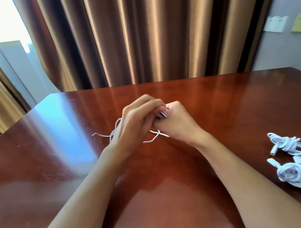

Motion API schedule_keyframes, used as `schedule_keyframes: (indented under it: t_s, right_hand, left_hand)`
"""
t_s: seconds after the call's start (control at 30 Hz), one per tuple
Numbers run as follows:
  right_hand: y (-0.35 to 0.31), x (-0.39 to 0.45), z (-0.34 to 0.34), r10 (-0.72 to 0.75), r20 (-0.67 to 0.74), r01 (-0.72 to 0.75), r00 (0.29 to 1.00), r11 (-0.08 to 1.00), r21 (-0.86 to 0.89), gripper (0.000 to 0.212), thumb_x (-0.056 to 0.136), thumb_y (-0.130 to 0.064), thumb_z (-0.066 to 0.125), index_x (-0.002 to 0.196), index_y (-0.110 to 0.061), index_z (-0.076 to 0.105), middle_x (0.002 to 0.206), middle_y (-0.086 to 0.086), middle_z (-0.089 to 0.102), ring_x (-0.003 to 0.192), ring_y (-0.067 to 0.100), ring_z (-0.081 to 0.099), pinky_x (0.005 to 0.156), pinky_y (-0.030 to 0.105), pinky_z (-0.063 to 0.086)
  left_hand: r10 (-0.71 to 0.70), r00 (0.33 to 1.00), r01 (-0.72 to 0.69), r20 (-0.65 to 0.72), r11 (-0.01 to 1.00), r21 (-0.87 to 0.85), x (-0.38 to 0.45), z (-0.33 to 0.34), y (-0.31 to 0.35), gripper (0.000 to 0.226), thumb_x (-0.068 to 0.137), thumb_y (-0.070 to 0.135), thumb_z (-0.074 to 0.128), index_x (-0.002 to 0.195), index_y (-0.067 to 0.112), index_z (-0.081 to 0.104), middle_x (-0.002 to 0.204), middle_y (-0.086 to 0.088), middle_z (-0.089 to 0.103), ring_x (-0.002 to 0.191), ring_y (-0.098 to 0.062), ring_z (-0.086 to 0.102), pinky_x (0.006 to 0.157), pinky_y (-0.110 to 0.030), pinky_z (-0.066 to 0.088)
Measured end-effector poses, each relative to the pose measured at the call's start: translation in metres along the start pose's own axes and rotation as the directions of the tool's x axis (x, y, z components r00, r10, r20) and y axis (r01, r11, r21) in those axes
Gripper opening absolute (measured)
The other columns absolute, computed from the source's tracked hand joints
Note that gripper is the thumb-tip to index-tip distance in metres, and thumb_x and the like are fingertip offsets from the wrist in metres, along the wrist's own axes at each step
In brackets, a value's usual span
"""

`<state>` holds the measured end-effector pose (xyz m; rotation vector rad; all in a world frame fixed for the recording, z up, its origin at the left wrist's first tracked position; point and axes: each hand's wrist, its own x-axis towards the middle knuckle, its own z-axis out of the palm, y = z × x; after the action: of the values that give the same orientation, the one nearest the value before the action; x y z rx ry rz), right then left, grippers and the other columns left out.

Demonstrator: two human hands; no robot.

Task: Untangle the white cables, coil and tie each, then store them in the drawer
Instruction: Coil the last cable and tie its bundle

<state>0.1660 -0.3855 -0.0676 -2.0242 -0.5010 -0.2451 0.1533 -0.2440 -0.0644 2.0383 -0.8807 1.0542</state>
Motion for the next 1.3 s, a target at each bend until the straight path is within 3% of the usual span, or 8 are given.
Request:
schedule_keyframes:
  t_s: [0.17,0.3,0.57,0.77,0.83,1.0,1.13,1.3]
  right_hand:
    - [-0.01,-0.007,-0.002,-0.104,-0.028,0.108,0.994,0.948,0.299,0.032,0.087,-0.021,0.078,0.078,0.006,0.064,0.062,0.011,0.055,0.06,0.01,0.043,0.056,0.032,0.037]
    - [-0.017,-0.01,0.003,-0.185,-0.183,0.236,0.965,0.919,0.315,0.03,0.089,-0.023,0.078,0.072,-0.015,0.055,0.066,0.006,0.052,0.061,0.017,0.05,0.056,0.032,0.045]
    - [-0.001,0.0,0.026,-0.1,-0.317,0.175,0.943,0.96,0.218,0.026,0.089,-0.057,0.058,0.097,-0.036,0.045,0.1,0.008,0.054,0.096,0.032,0.059,0.087,0.054,0.051]
    - [-0.005,-0.003,0.025,-0.105,-0.273,0.153,0.956,0.975,0.162,0.023,0.099,-0.048,0.045,0.082,-0.051,0.059,0.109,0.003,0.063,0.11,0.02,0.058,0.099,0.047,0.048]
    - [-0.004,-0.002,0.021,-0.092,-0.277,0.134,0.956,0.981,0.137,0.028,0.102,-0.047,0.043,0.081,-0.048,0.061,0.106,0.002,0.063,0.108,0.021,0.059,0.096,0.048,0.049]
    - [0.004,0.001,0.009,-0.043,-0.18,0.06,0.983,0.994,0.092,0.034,0.106,-0.046,0.042,0.091,-0.021,0.059,0.089,-0.004,0.063,0.082,0.011,0.059,0.077,0.033,0.048]
    - [0.005,-0.003,0.007,-0.128,0.077,0.125,0.989,0.991,0.05,0.019,0.092,-0.01,0.05,0.079,-0.018,0.061,0.069,-0.005,0.067,0.064,0.01,0.061,0.06,0.038,0.049]
    - [0.0,-0.003,0.002,-0.062,0.176,0.05,0.983,0.996,0.069,0.014,0.081,-0.024,0.054,0.075,-0.019,0.065,0.074,0.004,0.069,0.073,0.011,0.063,0.067,0.045,0.051]
  left_hand:
    - [-0.524,0.812,0.438,-0.258,0.838,-0.325,0.005,0.0,0.009,0.018,0.098,0.006,0.059,0.086,0.005,0.073,0.077,-0.003,0.071,0.072,-0.009,0.064,0.068,-0.031,0.053]
    - [-0.839,0.544,0.539,-0.032,0.378,-0.752,0.004,0.01,0.016,0.026,0.101,0.019,0.058,0.089,0.003,0.075,0.077,-0.011,0.069,0.072,-0.021,0.062,0.067,-0.035,0.058]
    - [-0.852,0.452,0.596,0.265,0.067,-0.8,0.0,0.03,0.038,0.024,0.097,0.013,0.063,0.08,0.011,0.08,0.089,-0.015,0.075,0.084,-0.024,0.071,0.087,-0.04,0.056]
    - [-0.807,0.411,0.612,0.424,-0.101,-0.785,0.001,0.026,0.035,0.031,0.1,0.013,0.056,0.078,0.011,0.077,0.076,-0.009,0.072,0.063,-0.014,0.068,0.062,-0.024,0.054]
    - [-0.817,0.435,0.637,0.379,-0.018,-0.77,0.001,0.024,0.033,0.025,0.101,0.016,0.056,0.087,0.009,0.075,0.079,-0.008,0.073,0.066,-0.012,0.068,0.06,-0.022,0.052]
    - [-0.451,0.882,0.432,-0.138,0.89,-0.148,-0.002,0.015,0.027,0.028,0.095,0.009,0.061,0.121,0.02,0.061,0.113,0.005,0.06,0.085,-0.007,0.06,0.077,-0.021,0.048]
    - [-0.003,0.994,-0.003,0.111,0.999,0.047,0.0,0.003,0.013,0.042,0.096,-0.001,0.052,0.135,0.012,0.059,0.127,0.0,0.059,0.114,-0.021,0.051,0.102,-0.033,0.041]
    - [-0.046,0.973,0.054,0.226,0.998,-0.031,0.001,-0.008,0.006,0.036,0.094,-0.004,0.043,0.115,0.008,0.07,0.113,0.002,0.063,0.107,-0.019,0.054,0.095,-0.027,0.041]
